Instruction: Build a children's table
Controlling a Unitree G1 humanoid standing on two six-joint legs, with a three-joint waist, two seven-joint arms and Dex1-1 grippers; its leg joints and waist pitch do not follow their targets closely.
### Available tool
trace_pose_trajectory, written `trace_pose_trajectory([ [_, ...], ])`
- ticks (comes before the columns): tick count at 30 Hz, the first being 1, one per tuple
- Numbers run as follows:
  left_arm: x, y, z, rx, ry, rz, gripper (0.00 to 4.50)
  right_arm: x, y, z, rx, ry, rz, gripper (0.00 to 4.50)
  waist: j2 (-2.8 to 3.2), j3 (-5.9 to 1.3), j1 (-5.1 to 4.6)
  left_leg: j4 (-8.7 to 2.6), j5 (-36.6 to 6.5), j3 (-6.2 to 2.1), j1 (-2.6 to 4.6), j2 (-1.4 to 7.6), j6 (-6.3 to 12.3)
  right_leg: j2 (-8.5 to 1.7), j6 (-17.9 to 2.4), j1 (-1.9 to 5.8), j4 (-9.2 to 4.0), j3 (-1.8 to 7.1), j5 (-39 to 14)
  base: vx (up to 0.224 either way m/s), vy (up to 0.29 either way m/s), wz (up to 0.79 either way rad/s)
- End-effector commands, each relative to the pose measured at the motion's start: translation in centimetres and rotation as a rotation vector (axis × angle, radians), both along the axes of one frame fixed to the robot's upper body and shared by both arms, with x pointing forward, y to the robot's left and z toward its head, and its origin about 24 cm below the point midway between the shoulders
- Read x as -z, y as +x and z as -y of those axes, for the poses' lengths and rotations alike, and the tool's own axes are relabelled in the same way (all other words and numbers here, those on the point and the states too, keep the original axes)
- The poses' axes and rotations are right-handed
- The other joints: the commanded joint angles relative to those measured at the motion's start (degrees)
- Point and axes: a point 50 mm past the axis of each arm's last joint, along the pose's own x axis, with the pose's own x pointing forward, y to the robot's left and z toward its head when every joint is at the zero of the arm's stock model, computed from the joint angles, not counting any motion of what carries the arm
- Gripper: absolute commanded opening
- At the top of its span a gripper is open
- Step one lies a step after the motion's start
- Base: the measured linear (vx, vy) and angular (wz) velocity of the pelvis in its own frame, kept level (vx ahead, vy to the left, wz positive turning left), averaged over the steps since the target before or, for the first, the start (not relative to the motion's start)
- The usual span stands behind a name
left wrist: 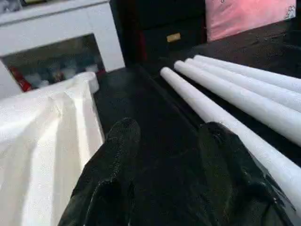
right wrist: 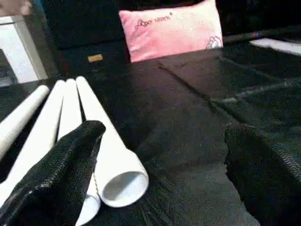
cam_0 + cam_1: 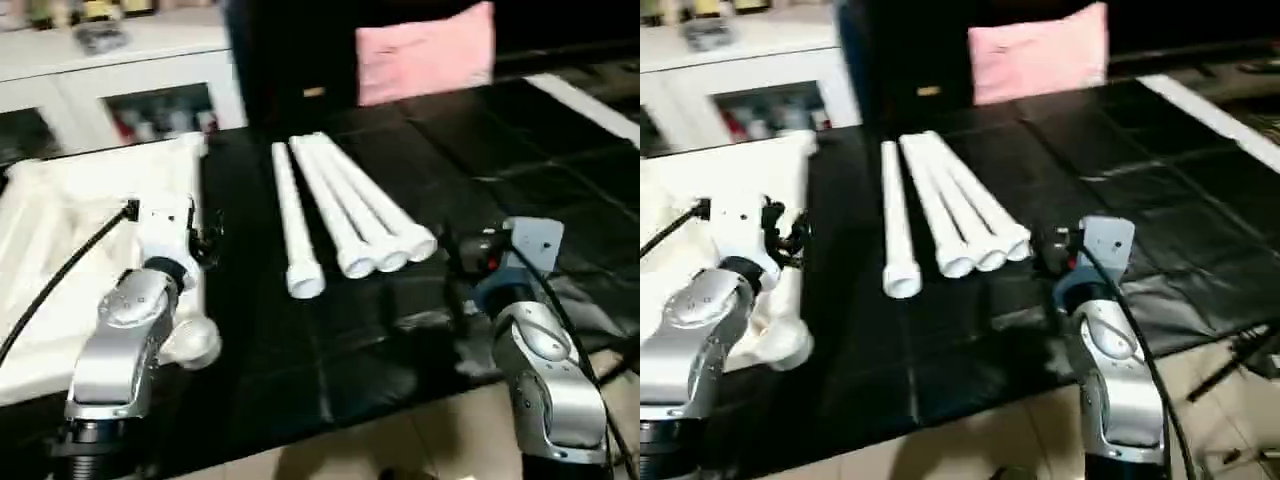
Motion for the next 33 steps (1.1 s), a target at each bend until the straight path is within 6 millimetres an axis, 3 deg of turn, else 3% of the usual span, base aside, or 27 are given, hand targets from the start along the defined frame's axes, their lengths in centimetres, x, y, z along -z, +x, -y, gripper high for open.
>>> trace_pose_trajectory([
  [1,-0.2,-0.5,-1.0,-0.04,-0.015,0.001,2.31,-1.3,0.3,-1.4,-0.091,-0.046,0.053,4.5,-1.55,-3.43,0.32,-3.9,-10.6,0.1,-1.13,0.26,4.02,-2.16,-1.0,3.2,-4.32,2.04,-29.2,0.0,0.0,0.0],
  [3,-0.1,-0.7,-1.3,-0.061,-0.033,0.0,2.31,-1.5,0.4,-1.7,-0.117,-0.072,0.054,4.5,-3.33,-3.36,0.08,-3.97,-10.7,0.27,-1.42,0.39,4.2,-2.05,-0.6,3.14,-4.42,2.12,-29.8,0.0,0.0,0.0],
  [4,0.1,-1.0,-1.6,-0.083,-0.044,-0.004,2.31,-1.7,0.6,-1.9,-0.133,-0.098,0.053,4.5,-2.33,-3.3,0.16,-4.03,-11.0,0.17,-0.89,0.69,3.53,-2.18,-1.0,2.8,-4.36,2.23,-29.5,0.0,0.0,0.0],
  [5,0.2,-1.2,-1.7,-0.096,-0.045,-0.004,2.31,-1.7,0.7,-1.9,-0.137,-0.106,0.054,4.5,-2.26,-3.24,0.12,-4.08,-11.2,0.24,-0.83,0.72,3.4,-2.07,-1.0,2.69,-4.55,2.26,-29.2,0.0,0.0,0.0],
  [6,0.3,-1.4,-1.8,-0.108,-0.045,-0.004,2.31,-1.8,0.7,-2.0,-0.141,-0.113,0.056,4.5,-3.49,-3.22,0.11,-4.26,-11.7,0.23,-0.97,0.87,2.99,-2.06,-0.8,2.86,-4.21,2.24,-29.0,0.0,0.0,0.0],
  [7,0.5,-1.8,-2.0,-0.128,-0.04,-0.003,2.31,-1.8,0.8,-2.1,-0.148,-0.12,0.057,4.5,-3.2,-3.25,0.31,-4.34,-12.0,0.23,-0.74,0.96,2.71,-2.05,-0.8,2.77,-4.36,2.34,-28.8,0.0,0.0,0.0],
  [8,0.9,-2.7,-2.5,-0.17,-0.023,0.0,2.31,-1.8,1.1,-2.1,-0.173,-0.133,0.055,4.5,-6.42,-3.37,0.62,-4.27,-11.6,0.37,-0.65,1.16,3.1,-2.4,-0.5,2.72,-3.76,2.5,-28.8,0.0,0.0,0.0],
  [9,0.9,-2.7,-2.5,-0.17,-0.023,0.0,2.31,-1.8,1.1,-2.1,-0.173,-0.133,0.055,4.5,-5.23,-3.33,0.83,-4.6,-10.5,0.17,-1.13,1.4,2.45,-2.36,-0.5,2.95,-3.51,2.93,-27.3,0.0,0.0,0.0],
  [10,1.0,-3.0,-2.6,-0.182,-0.017,0.003,2.31,-1.6,1.2,-2.1,-0.18,-0.134,0.047,4.5,-6.51,-3.43,0.81,-4.41,-10.1,0.46,-0.68,1.54,2.37,-1.99,-0.3,2.31,-3.71,3.13,-25.4,0.0,0.0,0.0],
  [11,0.7,-3.3,-2.5,-0.188,0.014,0.022,2.31,-1.2,1.5,-2.2,-0.206,-0.11,0.033,4.5,-7.56,-3.49,0.99,-4.57,-9.9,0.4,-0.94,1.62,2.27,-2.04,-0.2,2.65,-3.27,3.14,-24.6,0.0,0.0,0.0],
  [12,0.6,-3.3,-2.5,-0.188,0.018,0.025,2.31,-1.1,1.5,-2.2,-0.209,-0.106,0.031,4.5,-6.91,-3.36,1.55,-4.8,-10.5,0.29,-0.31,1.94,1.7,-2.17,-0.6,2.25,-3.15,3.38,-23.6,0.0,0.0,0.0],
  [14,0.1,-3.2,-2.1,-0.173,0.037,0.037,2.31,-0.9,1.8,-2.0,-0.174,-0.052,0.027,4.5,-7.28,-3.33,1.9,-4.75,-10.9,0.36,0.26,2.08,0.63,-2.01,-1.6,1.95,-3.05,3.57,-20.1,0.0,0.0,0.0],
  [15,-0.3,-3.1,-1.7,-0.154,0.045,0.05,2.31,-0.6,1.8,-1.7,-0.14,-0.052,0.017,4.5,-6.65,-3.18,2.17,-5.08,-11.7,0.16,0.28,2.17,-0.35,-1.98,-2.4,2.03,-2.55,3.71,-18.1,0.0,0.0,0.0],
  [16,-0.7,-2.9,-1.3,-0.136,0.041,0.059,2.31,-0.3,1.8,-1.5,-0.106,-0.047,0.007,4.5,-7.18,-3.26,2.28,-4.89,-12.0,0.47,0.36,1.99,-0.93,-1.75,-2.9,2.05,-2.66,3.86,-16.0,0.0,0.0,0.0],
  [17,-0.9,-2.7,-1.0,-0.121,0.039,0.066,2.31,-0.1,1.8,-1.4,-0.087,-0.031,0.001,4.5,-6.68,-3.02,2.85,-5.11,-13.4,0.43,0.59,1.89,-1.38,-1.71,-3.7,2.08,-2.41,4.0,-16.0,0.0,0.0,0.0],
  [18,-1.2,-2.5,-0.7,-0.107,0.036,0.076,2.31,0.0,1.7,-1.3,-0.068,-0.02,-0.007,4.5,-5.23,-3.0,3.05,-5.15,-14.0,0.34,0.64,1.76,-1.81,-1.71,-3.9,2.15,-2.33,4.1,-15.6,0.0,0.0,0.0],
  [19,-1.2,-2.5,-0.7,-0.105,0.035,0.077,2.31,0.0,1.6,-1.3,-0.067,-0.017,-0.007,4.5,-6.5,-3.28,2.81,-4.83,-13.1,0.62,0.52,1.63,-1.52,-1.64,-4.0,2.26,-2.6,4.11,-14.5,0.0,0.0,0.0],
  [20,-1.3,-2.4,-0.5,-0.099,0.033,0.081,2.31,0.0,1.5,-1.3,-0.066,-0.001,-0.011,4.5,-6.31,-2.94,2.89,-5.14,-15.0,0.55,0.29,1.58,-1.55,-1.61,-4.0,2.52,-2.64,4.07,-16.2,0.0,0.0,0.0],
  [21,-1.6,-2.0,-0.3,-0.103,-0.032,0.113,2.31,-0.1,1.2,-1.4,-0.077,-0.066,-0.009,4.5,-3.21,-2.77,3.3,-5.28,-17.8,0.15,0.56,1.35,-2.08,-1.77,-3.3,2.59,-2.77,3.94,-19.8,0.0,0.0,0.0],
  [22,-1.6,-1.8,-0.2,-0.101,-0.047,0.111,2.31,-0.1,1.1,-1.4,-0.081,-0.101,-0.004,4.5,-3.73,-2.59,3.2,-5.18,-16.2,0.28,0.44,1.49,-2.05,-1.65,-3.6,2.35,-2.98,4.04,-17.9,0.0,0.0,0.0],
  [23,-1.4,-1.6,-0.2,-0.103,-0.052,0.102,2.31,-0.1,0.9,-1.3,-0.072,-0.135,0.005,4.5,-4.4,-2.92,2.85,-4.84,-16.2,0.52,0.15,1.14,-1.46,-1.48,-3.5,2.91,-3.48,3.96,-18.4,0.0,0.0,0.0],
  [24,-1.3,-1.4,-0.2,-0.104,-0.049,0.093,2.31,-0.2,0.8,-1.2,-0.063,-0.151,0.012,4.5,-4.91,-3.0,2.79,-4.76,-17.1,0.55,-0.01,0.89,-0.94,-1.64,-2.8,3.13,-3.56,3.76,-22.2,0.0,0.0,0.0],
  [25,-1.3,-1.4,-0.2,-0.104,-0.044,0.094,2.31,-0.2,0.8,-1.0,-0.043,-0.165,0.016,4.5,-5.04,-3.07,2.73,-4.65,-16.2,0.54,-0.23,0.77,-0.56,-1.76,-2.3,3.2,-3.56,3.76,-23.3,0.0,0.0,0.0],
  [26,-1.1,-1.2,-0.2,-0.098,-0.03,0.098,2.31,-0.3,0.8,-0.2,0.04,-0.213,0.02,4.5,-4.47,-3.01,2.41,-4.48,-15.0,0.64,-0.34,0.62,0.14,-1.74,-1.6,3.01,-3.98,3.74,-25.2,0.0,0.0,0.0],
  [29,-0.8,-1.5,0.0,-0.088,-0.029,0.103,2.31,-0.6,0.6,0.5,0.053,-0.198,0.026,4.5,-4.1,-3.27,2.12,-4.25,-12.6,0.51,-0.68,0.66,0.75,-1.7,-0.3,3.05,-4.01,3.5,-27.2,0.0,0.0,0.0],
  [30,-0.6,-1.7,0.2,-0.089,-0.028,0.1,2.31,-0.7,0.5,0.5,0.031,-0.17,0.04,4.5,-4.91,-3.31,1.93,-4.14,-12.4,0.66,-0.77,0.75,1.12,-1.52,0.0,2.95,-4.1,3.4,-27.1,0.0,0.0,0.0],
  [33,-0.7,-2.0,0.3,-0.108,0.016,0.114,2.31,-0.8,0.7,0.5,0.016,-0.187,0.049,4.5,-4.64,-3.33,1.93,-4.2,-11.9,0.61,-0.73,0.94,1.62,-1.46,0.1,2.74,-3.99,3.32,-26.5,0.0,0.0,0.0],
])
